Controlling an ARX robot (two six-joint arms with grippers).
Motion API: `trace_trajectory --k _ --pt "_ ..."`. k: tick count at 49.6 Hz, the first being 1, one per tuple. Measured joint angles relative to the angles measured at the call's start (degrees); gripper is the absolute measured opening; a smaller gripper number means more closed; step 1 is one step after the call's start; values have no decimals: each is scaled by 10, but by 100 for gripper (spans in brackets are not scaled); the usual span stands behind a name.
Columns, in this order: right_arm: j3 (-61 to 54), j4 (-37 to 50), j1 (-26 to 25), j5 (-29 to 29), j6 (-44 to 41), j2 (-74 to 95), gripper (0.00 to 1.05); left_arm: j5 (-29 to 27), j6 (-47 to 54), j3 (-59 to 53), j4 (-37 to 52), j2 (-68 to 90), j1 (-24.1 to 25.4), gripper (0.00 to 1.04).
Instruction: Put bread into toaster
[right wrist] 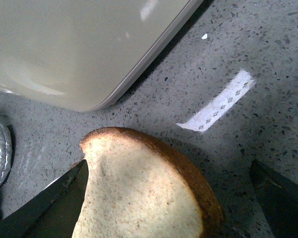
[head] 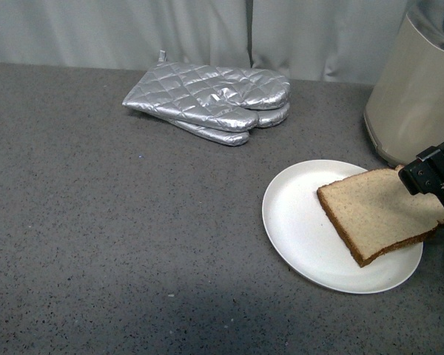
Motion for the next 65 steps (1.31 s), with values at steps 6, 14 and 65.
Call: trace_trajectory --k 6,14,65 --pt "14 -8 5 3 -1 6 95 0 0 0 0 0 0 98" --pt "28 -19 11 4 -1 9 95 0 0 0 0 0 0 98" --pt "58 -204 54 -19 12 -266 2 0 0 0 0 0 0 98"
